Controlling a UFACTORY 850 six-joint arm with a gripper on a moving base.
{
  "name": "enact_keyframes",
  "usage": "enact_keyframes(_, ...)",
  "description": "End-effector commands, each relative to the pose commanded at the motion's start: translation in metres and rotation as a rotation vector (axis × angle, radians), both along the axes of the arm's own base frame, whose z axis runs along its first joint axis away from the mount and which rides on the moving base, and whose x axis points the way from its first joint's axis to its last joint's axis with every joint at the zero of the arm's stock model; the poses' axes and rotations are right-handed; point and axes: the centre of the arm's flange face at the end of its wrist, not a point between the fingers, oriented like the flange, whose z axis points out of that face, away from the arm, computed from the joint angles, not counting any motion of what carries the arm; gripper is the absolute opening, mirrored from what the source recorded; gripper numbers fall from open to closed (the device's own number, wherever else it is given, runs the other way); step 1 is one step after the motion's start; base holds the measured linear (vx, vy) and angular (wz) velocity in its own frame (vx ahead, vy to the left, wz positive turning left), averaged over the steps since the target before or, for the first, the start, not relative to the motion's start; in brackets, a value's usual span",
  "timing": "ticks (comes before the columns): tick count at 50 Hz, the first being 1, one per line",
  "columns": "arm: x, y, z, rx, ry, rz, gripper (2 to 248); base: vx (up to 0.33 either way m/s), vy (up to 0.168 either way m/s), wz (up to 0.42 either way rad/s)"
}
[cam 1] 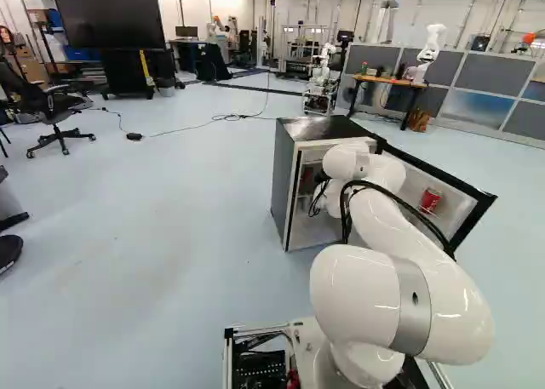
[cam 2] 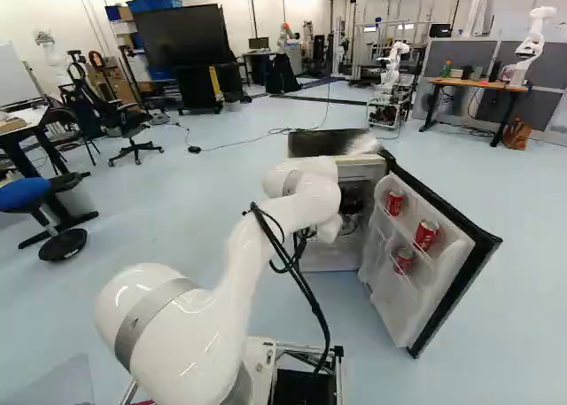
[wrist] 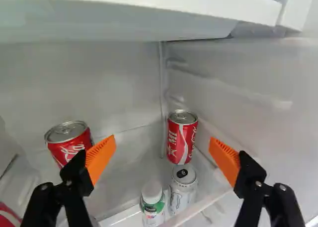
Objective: Grab a drink from the fridge
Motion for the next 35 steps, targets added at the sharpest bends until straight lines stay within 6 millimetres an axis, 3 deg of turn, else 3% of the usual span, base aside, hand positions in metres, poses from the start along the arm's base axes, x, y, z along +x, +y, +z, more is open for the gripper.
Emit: enact_keyframes(35,0.015,-0.005,-0.017,0.019,0.025,-0.031,247,0.0,0.0,0.0)
